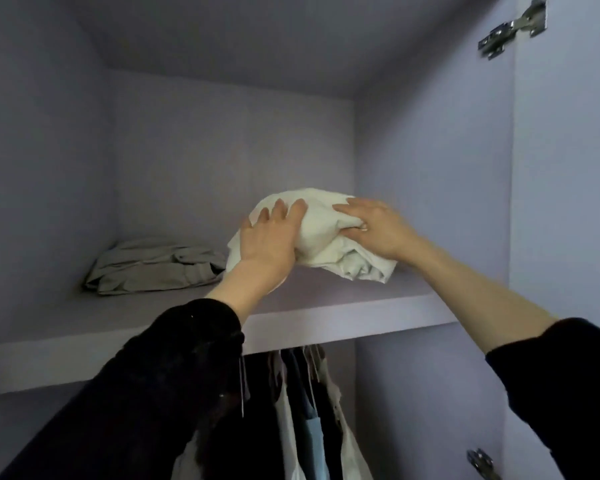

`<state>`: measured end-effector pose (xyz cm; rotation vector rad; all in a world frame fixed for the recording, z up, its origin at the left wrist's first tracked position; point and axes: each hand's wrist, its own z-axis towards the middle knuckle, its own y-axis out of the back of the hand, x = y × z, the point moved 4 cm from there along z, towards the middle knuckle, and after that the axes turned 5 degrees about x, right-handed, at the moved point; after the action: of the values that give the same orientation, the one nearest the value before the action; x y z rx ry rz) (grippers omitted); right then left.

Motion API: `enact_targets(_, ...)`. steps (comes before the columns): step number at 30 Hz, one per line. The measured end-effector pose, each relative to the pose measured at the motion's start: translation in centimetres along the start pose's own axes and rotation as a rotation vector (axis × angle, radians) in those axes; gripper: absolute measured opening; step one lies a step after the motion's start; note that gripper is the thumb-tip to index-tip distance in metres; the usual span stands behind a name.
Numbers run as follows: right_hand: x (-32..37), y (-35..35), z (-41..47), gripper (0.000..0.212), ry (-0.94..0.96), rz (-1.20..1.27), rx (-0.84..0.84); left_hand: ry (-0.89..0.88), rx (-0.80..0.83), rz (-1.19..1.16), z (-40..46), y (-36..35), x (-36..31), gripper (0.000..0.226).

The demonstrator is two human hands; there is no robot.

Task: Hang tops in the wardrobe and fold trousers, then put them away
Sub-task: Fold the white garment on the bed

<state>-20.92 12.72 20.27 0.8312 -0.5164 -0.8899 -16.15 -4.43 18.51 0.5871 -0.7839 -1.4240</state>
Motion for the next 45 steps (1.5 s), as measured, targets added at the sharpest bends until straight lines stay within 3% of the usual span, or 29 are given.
enact_targets(2,-1.4,-4.2,3.0,0.067,-0.066,-0.003,0.279,0.03,0.242,0.042,2.3,-3.8,2.1,0.095)
enact_targets(4,-2.5,-8.2,4.6,0.071,-0.08,0.071,0.485,0.059,0.501,-0.019,3.7,-8.0,3.6,0.094)
enact_targets(7,-4.1,-13.7,7.4,0.068,-0.027,0.104,0.658,0.063,0.781,-0.114,6.0,-14.4,5.0,0.081)
enact_targets(9,-5.1,-16.0,9.3,0.067,0.0,0.102,0.699,0.068,0.824,-0.116,7.6,-17.2,5.7,0.078)
enact_targets(15,-7.0,-20.2,15.0,0.068,0.022,0.029,0.8,0.132,0.798,-0.047,12.6,-21.8,7.6,0.074)
enact_targets(21,-9.0,-25.5,21.2,0.073,0.021,0.014,0.841,0.337,0.711,0.041,16.7,-25.5,8.6,0.067)
enact_targets(25,-9.8,-27.1,23.0,0.075,0.041,0.069,0.864,0.359,0.722,-0.008,17.9,-26.5,8.8,0.068)
enact_targets(33,-9.3,-25.8,21.9,0.07,0.079,0.024,0.792,0.342,0.718,-0.029,15.4,-23.5,7.3,0.061)
enact_targets(37,-8.5,-23.5,20.1,0.058,0.133,-0.068,0.751,0.344,0.761,-0.058,12.9,-20.7,5.6,0.065)
enact_targets(40,-6.4,-20.5,18.6,0.054,0.182,-0.052,0.707,0.398,0.607,-0.158,10.4,-16.9,5.3,0.057)
enact_targets(45,1.6,-14.8,14.2,0.036,0.426,0.198,0.479,0.418,0.093,-0.351,3.1,-7.5,4.6,0.039)
